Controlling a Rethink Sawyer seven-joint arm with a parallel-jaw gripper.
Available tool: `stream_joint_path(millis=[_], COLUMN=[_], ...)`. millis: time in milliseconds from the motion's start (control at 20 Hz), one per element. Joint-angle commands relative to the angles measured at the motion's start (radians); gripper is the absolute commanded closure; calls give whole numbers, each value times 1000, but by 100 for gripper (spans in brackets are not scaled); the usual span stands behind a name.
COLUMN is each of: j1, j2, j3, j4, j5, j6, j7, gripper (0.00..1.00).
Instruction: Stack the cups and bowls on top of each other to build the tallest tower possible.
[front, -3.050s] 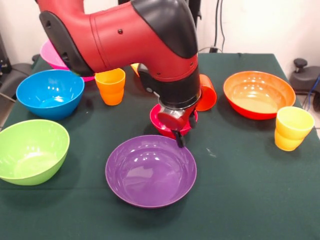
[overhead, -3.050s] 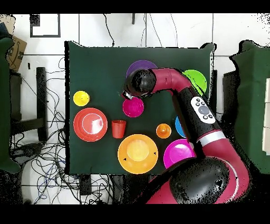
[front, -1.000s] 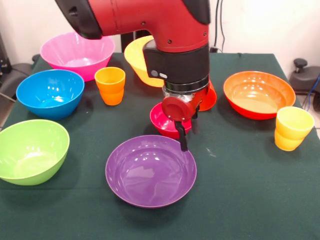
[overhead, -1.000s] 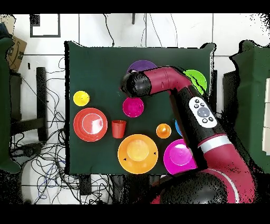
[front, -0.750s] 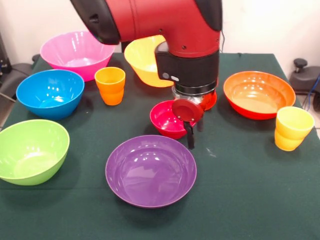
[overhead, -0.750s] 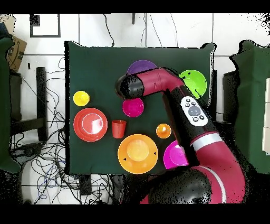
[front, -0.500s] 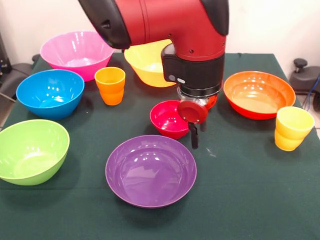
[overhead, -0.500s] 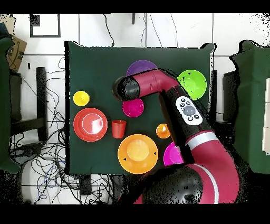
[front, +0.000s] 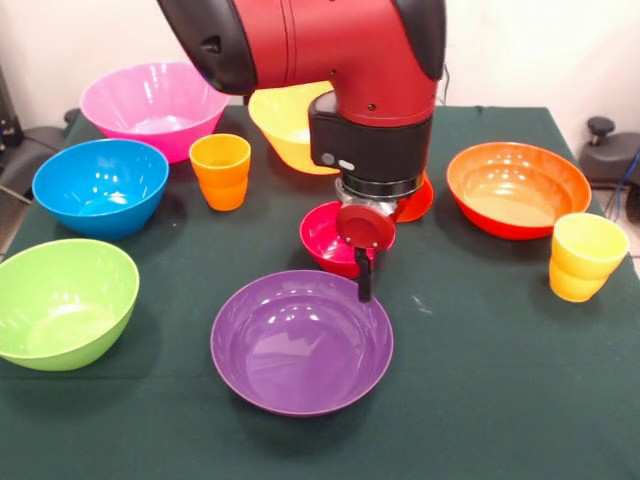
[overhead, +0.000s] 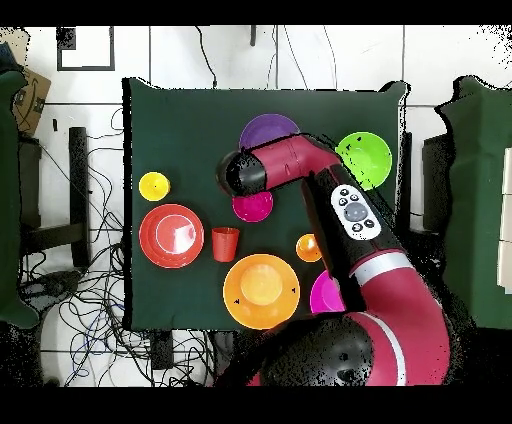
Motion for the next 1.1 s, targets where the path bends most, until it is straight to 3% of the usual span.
stream_joint_path(millis=[50, 350, 650, 1100], j1=[22, -2, -1, 32], j2=[-4, 24, 44, 54], j3=[-79, -58, -64, -114], j4=[-40, -14, -6, -34], j5=[-102, -14, 30, 15], j6=[-113, -129, -120, -125], j7=[78, 118, 126, 144], gripper=[0, 0, 0, 0])
